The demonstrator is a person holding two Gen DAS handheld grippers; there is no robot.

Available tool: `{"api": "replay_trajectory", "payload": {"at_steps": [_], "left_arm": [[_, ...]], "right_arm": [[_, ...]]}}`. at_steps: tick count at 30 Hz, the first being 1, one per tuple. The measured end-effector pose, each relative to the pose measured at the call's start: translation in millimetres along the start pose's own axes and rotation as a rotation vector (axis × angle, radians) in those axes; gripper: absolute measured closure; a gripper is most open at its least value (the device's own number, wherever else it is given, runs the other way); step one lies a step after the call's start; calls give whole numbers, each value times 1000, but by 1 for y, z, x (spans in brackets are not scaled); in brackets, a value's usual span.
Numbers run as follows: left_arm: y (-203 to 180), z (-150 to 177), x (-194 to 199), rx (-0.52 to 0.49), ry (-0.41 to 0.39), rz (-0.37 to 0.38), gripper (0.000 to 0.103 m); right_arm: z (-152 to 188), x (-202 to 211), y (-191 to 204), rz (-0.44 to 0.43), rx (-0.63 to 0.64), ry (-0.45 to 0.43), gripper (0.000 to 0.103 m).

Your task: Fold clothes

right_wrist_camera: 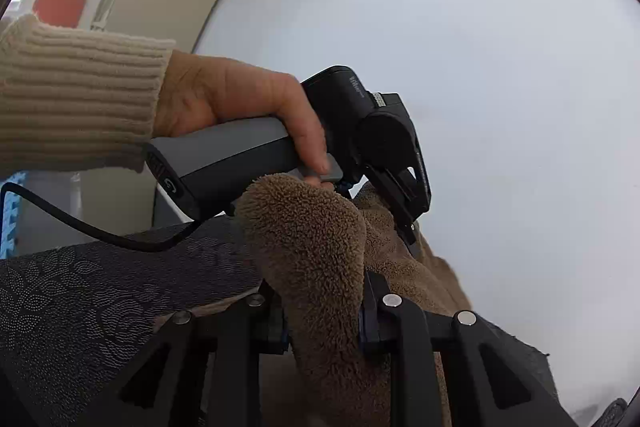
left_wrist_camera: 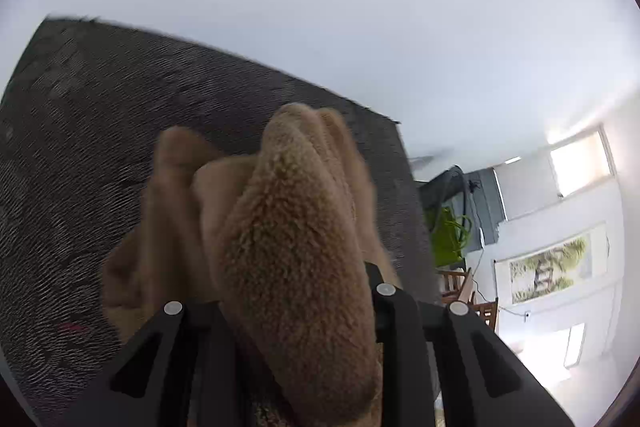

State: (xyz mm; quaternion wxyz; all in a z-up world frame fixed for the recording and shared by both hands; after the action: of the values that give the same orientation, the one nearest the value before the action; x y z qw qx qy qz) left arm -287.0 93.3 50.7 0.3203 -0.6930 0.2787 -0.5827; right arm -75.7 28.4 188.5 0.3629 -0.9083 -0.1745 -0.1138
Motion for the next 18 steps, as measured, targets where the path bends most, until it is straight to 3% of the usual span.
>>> {"api": "replay_trajectory", "payload": {"at_steps": [7,13,15,18], "left_arm": [[58,6,-11,45,20,9,72],[69,16,-13,38,7,13,66],[69,19,-12,31,6,6,62],[67,24,-8,35,6,7,44]], "right_arm": [[11,-30,54,-83,92,69,79],[10,-43,68,-144,133,131,78],[9,-43,72,-155,139,131,65],[5,-37,79,-203,151,113,36]]}}
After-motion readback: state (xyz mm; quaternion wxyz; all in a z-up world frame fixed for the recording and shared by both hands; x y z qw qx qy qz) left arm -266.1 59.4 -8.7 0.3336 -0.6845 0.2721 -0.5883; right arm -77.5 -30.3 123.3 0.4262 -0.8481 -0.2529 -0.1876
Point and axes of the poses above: each gripper's, at about its wrist camera, not at the fingertips, and x roughly against the way its jaws point, y to its left, z to its underside, the point moved 4 cm from there along -x, roughly the way its jaws point, and after that the axes turned 12 degrees about x, right-handed, at the moved point
